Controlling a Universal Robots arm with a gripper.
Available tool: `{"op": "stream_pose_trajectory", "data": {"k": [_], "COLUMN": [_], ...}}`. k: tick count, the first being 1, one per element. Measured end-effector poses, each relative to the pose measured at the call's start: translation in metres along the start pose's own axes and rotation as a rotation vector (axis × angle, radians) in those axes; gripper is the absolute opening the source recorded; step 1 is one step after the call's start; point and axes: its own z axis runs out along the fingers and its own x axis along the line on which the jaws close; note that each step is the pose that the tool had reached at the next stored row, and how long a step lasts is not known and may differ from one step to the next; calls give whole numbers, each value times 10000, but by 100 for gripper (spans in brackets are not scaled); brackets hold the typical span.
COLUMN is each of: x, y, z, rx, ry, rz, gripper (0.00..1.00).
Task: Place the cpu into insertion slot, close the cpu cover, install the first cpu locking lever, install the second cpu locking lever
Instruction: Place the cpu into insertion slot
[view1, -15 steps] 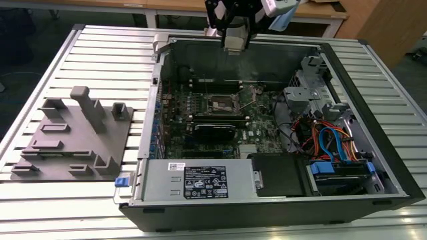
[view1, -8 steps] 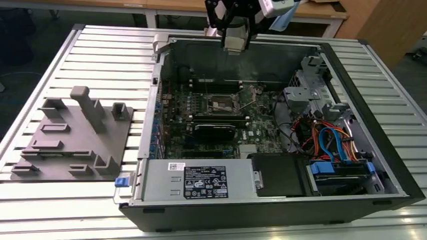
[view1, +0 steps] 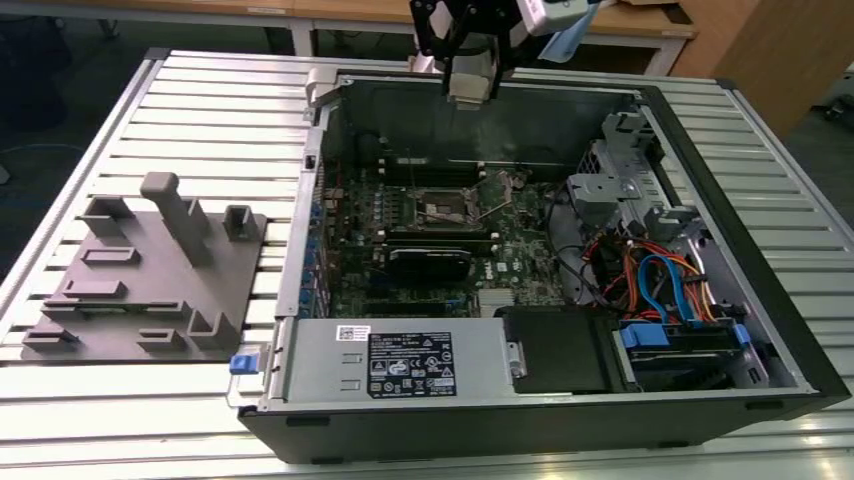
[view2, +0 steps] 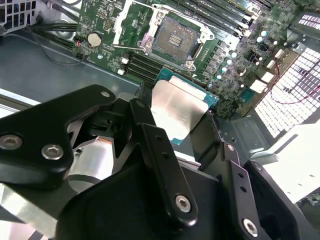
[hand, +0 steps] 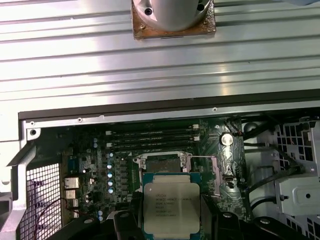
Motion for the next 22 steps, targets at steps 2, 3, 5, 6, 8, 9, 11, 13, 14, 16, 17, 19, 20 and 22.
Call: {"op": "stream_pose_trajectory", "data": {"k": [2,3,5,6,8,9,11,13,14,16,17,19,20,22], "x": [0,0,0,0,0,0,0,0,0,0,0,0,0,0], "y": [0,0,0,0,0,0,0,0,0,0,-1,-1,-1,-1], "z": [0,0,0,0,1,1,2,4,4,6,6,7,8,9], "rx": [-2,-2,-1,-2,-4,-6,-8,-13,-15,-20,-21,-25,-27,-31], "ry": [-4,-6,-10,-13,-23,-29,-43,-62,-73,-93,-104,-121,-130,-146], "rz": [44,65,113,148,255,319,481,695,811,1044,1162,1359,1451,1631], "gripper": [54,54,54,54,54,54,54,54,54,54,54,54,54,54]}}
